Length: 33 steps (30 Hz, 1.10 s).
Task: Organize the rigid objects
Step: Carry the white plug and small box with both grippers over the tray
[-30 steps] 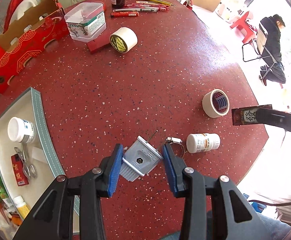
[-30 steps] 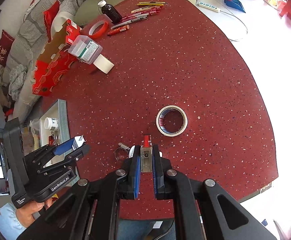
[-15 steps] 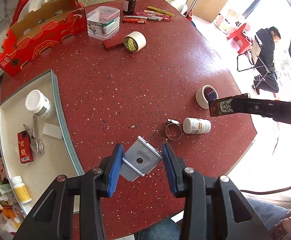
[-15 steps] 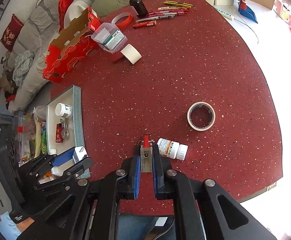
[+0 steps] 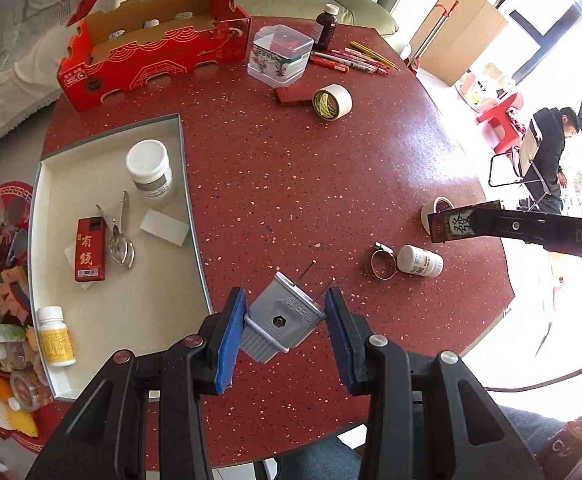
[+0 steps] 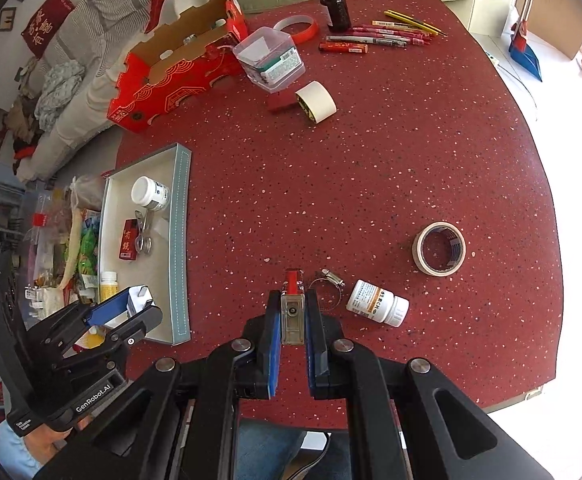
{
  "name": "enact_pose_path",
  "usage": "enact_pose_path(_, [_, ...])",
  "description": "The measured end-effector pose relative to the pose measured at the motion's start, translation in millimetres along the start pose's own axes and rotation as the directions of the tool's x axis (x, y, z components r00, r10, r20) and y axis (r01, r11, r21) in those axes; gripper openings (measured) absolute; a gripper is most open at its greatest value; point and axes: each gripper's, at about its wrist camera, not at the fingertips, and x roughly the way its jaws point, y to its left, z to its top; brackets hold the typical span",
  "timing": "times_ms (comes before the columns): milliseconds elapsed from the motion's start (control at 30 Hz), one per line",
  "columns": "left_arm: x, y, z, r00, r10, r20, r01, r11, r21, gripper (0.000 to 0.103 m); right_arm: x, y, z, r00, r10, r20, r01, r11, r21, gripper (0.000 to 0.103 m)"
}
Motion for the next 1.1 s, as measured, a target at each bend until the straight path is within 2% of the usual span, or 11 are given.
enact_pose_path(700, [-22, 78, -20, 0.995, 0.076, 0.057, -0.064, 0.979, -0.193, 0.044, 28, 93, 12, 0.997, 0.020, -0.078, -0.038, 0.972, -0.233, 0.011])
enact_pose_path(1100, [-33, 116, -37, 0.990, 0.132, 0.056, -0.109, 0.947, -0.303, 0.044, 47, 146, 17, 0.991, 0.052, -0.127, -0.094, 0.930, -0.354, 0.011])
